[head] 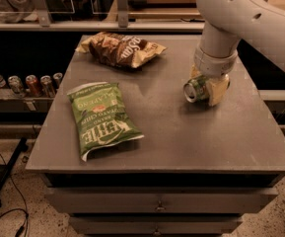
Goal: Knock green can over
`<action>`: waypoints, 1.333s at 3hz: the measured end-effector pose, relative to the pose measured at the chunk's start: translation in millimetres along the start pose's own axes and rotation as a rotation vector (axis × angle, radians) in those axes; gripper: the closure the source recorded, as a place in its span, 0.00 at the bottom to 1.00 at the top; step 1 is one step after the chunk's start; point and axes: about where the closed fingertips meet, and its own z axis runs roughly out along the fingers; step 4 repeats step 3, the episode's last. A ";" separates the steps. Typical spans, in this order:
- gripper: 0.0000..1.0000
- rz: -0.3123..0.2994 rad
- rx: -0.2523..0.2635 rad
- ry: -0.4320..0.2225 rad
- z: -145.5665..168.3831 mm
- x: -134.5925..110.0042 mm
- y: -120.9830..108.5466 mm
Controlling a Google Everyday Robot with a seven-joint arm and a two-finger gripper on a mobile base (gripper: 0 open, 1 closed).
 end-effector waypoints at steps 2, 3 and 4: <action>0.00 0.005 -0.011 0.000 -1.4 1.3 -1.1; 0.00 0.033 -0.009 0.001 -4.5 5.4 -3.9; 0.00 0.033 -0.009 0.001 -4.5 5.4 -3.9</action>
Offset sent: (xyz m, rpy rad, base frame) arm -0.0009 -0.0004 0.0049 -0.0101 0.0199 -0.0003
